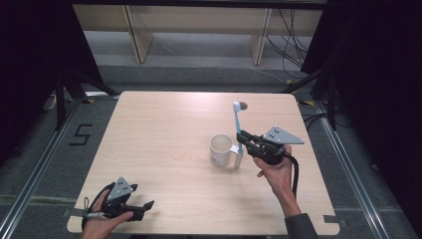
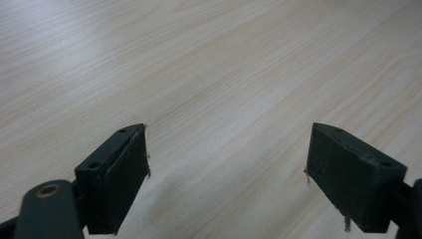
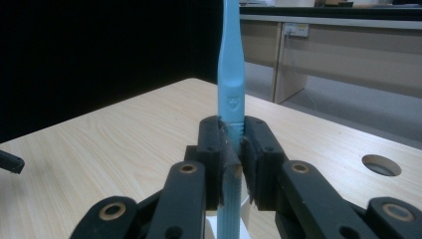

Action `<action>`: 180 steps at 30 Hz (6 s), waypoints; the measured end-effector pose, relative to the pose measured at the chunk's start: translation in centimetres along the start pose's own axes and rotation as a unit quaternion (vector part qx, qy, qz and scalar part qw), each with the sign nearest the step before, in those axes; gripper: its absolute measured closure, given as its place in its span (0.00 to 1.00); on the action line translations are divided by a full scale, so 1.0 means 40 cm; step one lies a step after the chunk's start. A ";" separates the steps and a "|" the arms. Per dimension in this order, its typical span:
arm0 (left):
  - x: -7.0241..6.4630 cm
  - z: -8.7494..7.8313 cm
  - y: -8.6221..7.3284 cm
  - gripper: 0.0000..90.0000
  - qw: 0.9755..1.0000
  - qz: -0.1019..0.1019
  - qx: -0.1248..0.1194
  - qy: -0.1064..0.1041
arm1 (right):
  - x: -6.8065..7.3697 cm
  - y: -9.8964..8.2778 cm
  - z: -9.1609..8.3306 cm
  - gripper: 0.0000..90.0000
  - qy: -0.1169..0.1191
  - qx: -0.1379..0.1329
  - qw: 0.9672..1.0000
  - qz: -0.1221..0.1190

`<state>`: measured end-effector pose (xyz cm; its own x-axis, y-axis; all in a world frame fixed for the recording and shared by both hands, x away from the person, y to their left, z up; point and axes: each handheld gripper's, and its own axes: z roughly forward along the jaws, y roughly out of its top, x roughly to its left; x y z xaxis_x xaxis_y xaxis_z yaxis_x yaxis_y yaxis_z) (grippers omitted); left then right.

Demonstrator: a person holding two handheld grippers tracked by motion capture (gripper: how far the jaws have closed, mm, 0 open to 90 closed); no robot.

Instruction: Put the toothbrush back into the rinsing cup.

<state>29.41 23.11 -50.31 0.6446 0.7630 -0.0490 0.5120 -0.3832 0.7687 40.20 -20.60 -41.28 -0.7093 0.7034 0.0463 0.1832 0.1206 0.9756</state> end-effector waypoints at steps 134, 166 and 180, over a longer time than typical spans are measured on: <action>-0.004 -0.003 0.002 0.18 1.000 0.007 -0.002 -0.004 | 0.029 -0.127 -0.139 0.37 -0.039 0.132 0.989 0.047; -0.010 -0.005 -0.004 0.18 1.000 0.000 -0.012 -0.004 | 0.069 -0.192 -0.180 0.30 -0.041 0.176 0.982 0.052; -0.010 -0.006 -0.005 0.18 1.000 0.000 -0.013 -0.004 | 0.094 -0.214 -0.199 0.26 -0.040 0.201 0.977 0.058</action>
<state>28.91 23.02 -50.29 0.6489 0.7590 -0.0535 0.4974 -0.3700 0.7847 30.54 -24.56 -47.75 -0.6155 0.7790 0.1201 0.5238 0.2904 0.8008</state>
